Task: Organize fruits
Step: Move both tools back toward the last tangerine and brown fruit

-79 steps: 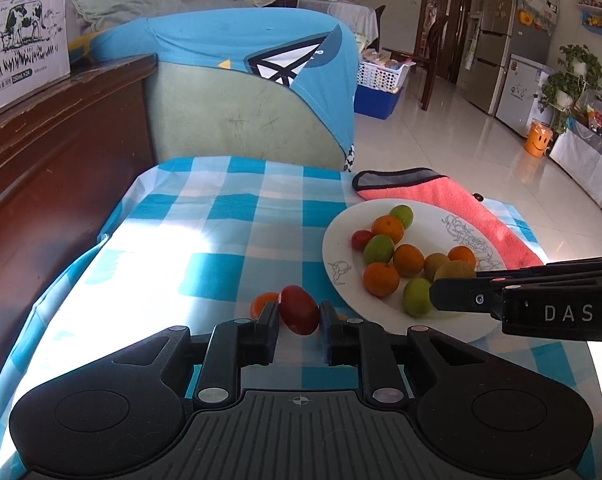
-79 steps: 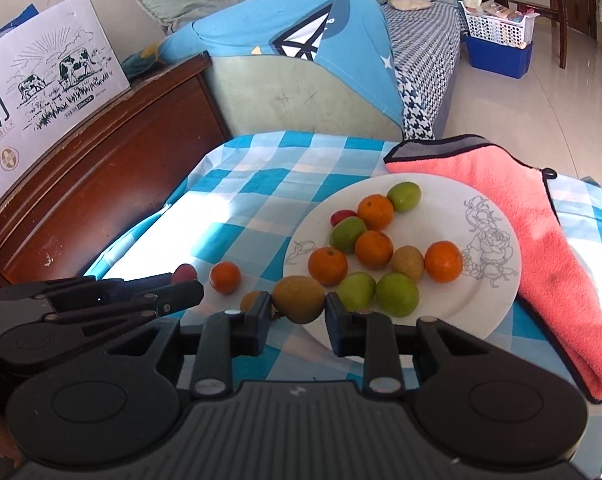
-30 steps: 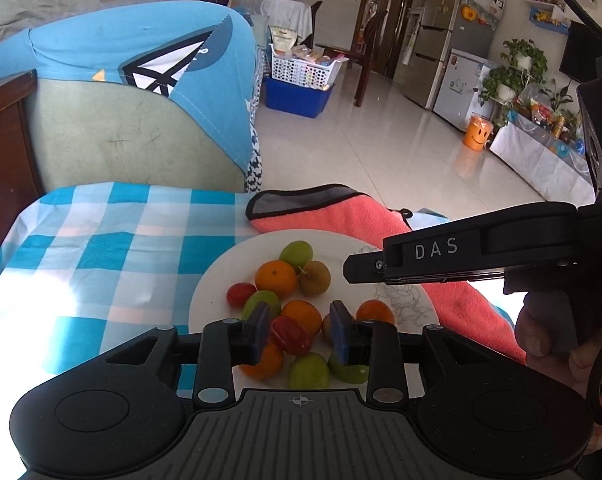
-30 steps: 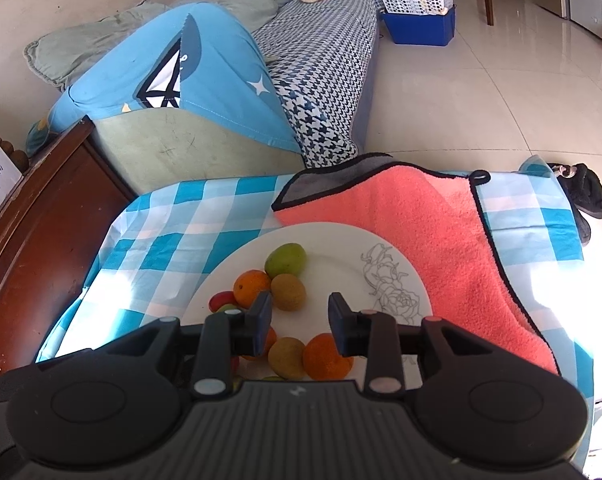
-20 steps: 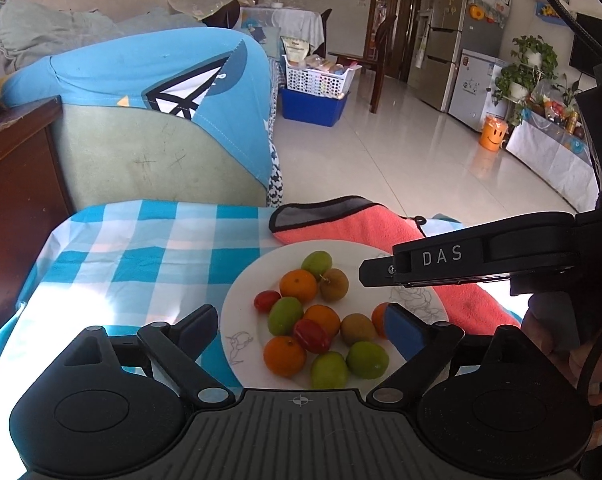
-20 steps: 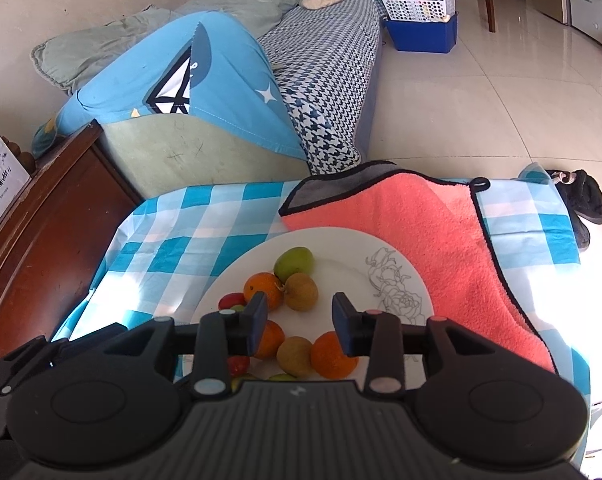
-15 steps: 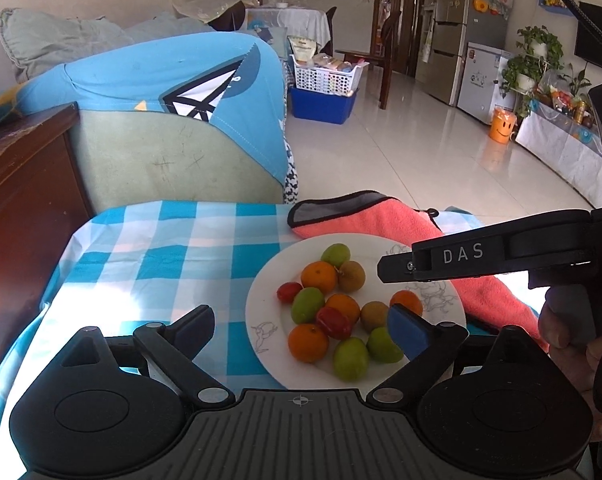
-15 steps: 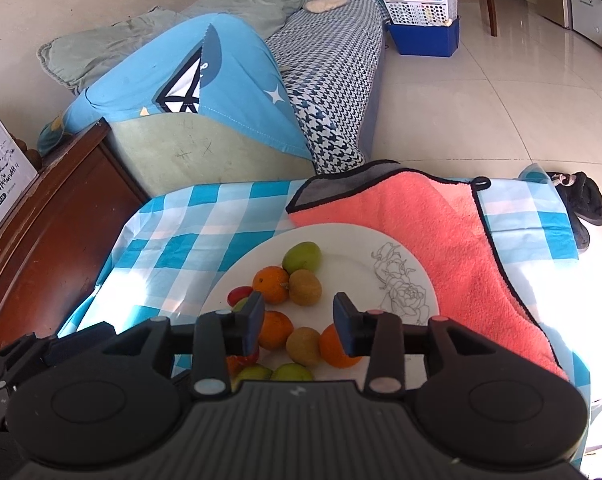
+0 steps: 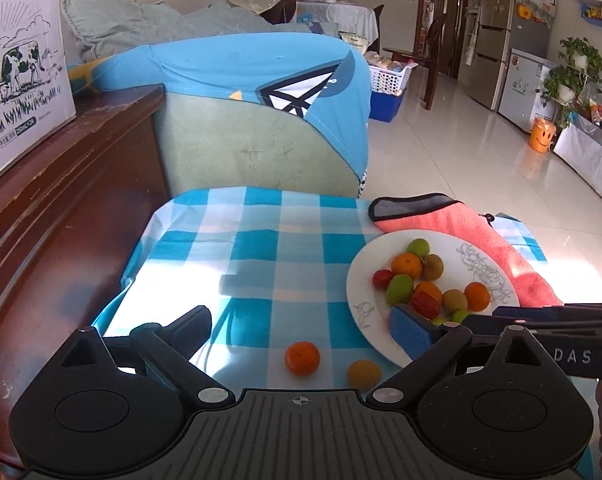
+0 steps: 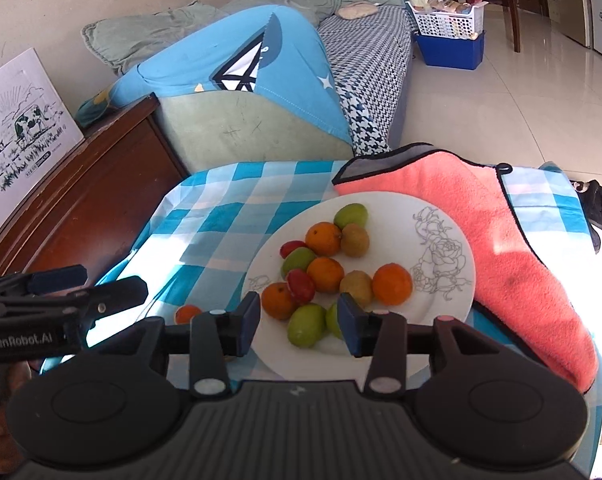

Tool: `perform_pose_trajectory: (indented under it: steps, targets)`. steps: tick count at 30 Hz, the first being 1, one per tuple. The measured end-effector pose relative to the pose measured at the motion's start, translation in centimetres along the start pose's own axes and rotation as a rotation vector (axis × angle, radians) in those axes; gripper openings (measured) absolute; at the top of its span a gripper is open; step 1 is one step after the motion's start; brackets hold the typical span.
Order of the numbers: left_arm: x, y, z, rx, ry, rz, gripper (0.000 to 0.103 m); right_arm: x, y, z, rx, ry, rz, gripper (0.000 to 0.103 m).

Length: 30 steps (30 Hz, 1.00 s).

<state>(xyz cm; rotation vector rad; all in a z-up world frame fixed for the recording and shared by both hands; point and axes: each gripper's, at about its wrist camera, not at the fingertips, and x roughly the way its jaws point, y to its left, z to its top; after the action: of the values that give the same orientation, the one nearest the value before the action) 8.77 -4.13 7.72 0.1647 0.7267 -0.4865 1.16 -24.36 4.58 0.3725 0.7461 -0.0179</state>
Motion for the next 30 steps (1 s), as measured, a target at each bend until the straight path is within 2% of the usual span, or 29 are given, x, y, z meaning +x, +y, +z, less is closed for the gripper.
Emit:
perform_pose_trajectory:
  steps: [7, 10, 14, 22, 30]
  targets:
    - [0.4, 1.5, -0.4, -0.008, 0.03, 0.059, 0.097, 0.7, 2.7, -3.2, -0.07, 0.028, 0.053, 0.044]
    - [0.9, 2.5, -0.6, -0.049, 0.055, 0.071, 0.097, 1.5, 3.7, -4.5, -0.091, 0.053, 0.066, 0.043]
    - [1.9, 3.7, -0.8, -0.106, 0.083, 0.087, 0.097, 2.5, 4.9, -5.6, -0.122, 0.036, 0.065, 0.043]
    - [3.7, 4.5, -0.5, -0.161, 0.125, 0.089, 0.097, 5.4, 6.4, -6.6, -0.171, 0.027, 0.01, 0.043]
    - [5.8, 4.4, -0.4, -0.174, 0.19, 0.067, 0.097, 6.6, 7.2, -6.5, -0.186, -0.029, -0.045, 0.042]
